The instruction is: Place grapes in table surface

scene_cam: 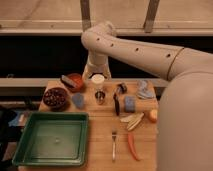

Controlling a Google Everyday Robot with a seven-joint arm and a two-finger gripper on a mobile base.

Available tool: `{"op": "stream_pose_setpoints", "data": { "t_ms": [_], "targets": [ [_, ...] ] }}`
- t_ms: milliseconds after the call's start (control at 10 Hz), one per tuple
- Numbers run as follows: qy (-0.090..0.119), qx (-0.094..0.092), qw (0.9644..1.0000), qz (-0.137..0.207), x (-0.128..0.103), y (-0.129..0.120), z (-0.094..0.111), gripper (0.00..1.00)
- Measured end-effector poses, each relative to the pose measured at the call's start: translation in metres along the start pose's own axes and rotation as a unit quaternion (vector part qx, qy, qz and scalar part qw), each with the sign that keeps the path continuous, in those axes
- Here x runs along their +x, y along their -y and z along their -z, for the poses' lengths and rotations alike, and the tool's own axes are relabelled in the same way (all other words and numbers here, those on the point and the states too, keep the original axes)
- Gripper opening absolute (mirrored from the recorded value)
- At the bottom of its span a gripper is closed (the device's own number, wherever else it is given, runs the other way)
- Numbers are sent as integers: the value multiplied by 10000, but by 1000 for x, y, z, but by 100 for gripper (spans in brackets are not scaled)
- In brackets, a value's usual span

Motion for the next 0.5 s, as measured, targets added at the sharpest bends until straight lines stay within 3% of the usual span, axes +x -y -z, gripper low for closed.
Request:
{"op": "stream_pose_setpoints", "data": {
  "t_ms": [200,500],
  "targets": [
    [-23,-269,9995,151,-13,-29,-19,80],
    [-77,-639,9966,519,-41,-92,-49,80]
  ]
}}
